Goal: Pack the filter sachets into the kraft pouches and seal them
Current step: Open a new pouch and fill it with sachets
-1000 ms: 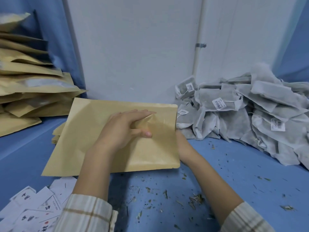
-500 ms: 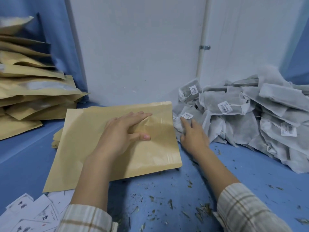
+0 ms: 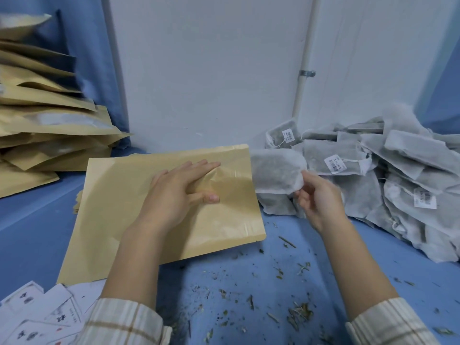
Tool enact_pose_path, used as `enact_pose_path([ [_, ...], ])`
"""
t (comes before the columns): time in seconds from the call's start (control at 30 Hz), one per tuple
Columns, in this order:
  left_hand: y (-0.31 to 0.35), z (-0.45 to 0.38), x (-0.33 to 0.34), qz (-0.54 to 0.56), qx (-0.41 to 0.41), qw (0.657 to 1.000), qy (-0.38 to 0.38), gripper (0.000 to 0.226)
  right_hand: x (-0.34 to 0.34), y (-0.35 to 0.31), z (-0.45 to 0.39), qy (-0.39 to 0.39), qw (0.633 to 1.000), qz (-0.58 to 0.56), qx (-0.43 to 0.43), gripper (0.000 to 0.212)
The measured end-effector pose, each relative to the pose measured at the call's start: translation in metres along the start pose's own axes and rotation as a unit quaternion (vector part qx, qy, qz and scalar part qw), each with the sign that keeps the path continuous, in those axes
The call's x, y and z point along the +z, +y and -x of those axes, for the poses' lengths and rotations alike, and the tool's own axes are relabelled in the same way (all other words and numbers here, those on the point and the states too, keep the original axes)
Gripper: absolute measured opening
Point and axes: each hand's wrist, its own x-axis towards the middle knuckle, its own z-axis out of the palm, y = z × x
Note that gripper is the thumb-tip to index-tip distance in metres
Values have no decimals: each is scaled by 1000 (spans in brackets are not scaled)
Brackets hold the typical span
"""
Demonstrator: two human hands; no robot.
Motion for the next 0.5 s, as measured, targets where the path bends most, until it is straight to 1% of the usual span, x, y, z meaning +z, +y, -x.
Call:
enact_pose_path([
  [0.07,0,0,0,-1,1,1000,5,62,-5,0,3,-56,997,-25,52,12],
  [0.13,0,0,0,-3,3,1000,5,61,-10,1,3,-78,992,-55,78,13],
  [0.2,0,0,1,-6,5,1000,7,61,-14,-1,2,-83,989,-90,85,13],
  [0.3,0,0,0,-12,5,1000,11,62,-22,-7,-1,-95,985,-127,69,15],
  [0.37,1,0,-1,-9,8,1000,9,63,-24,-9,-1,-104,988,-105,55,15],
  [0.43,5,0,0,7,21,1000,6,63,-17,-8,2,-122,991,-31,47,16],
  [0.5,12,-1,0,26,37,999,7,62,-3,-4,8,-161,985,48,47,17],
])
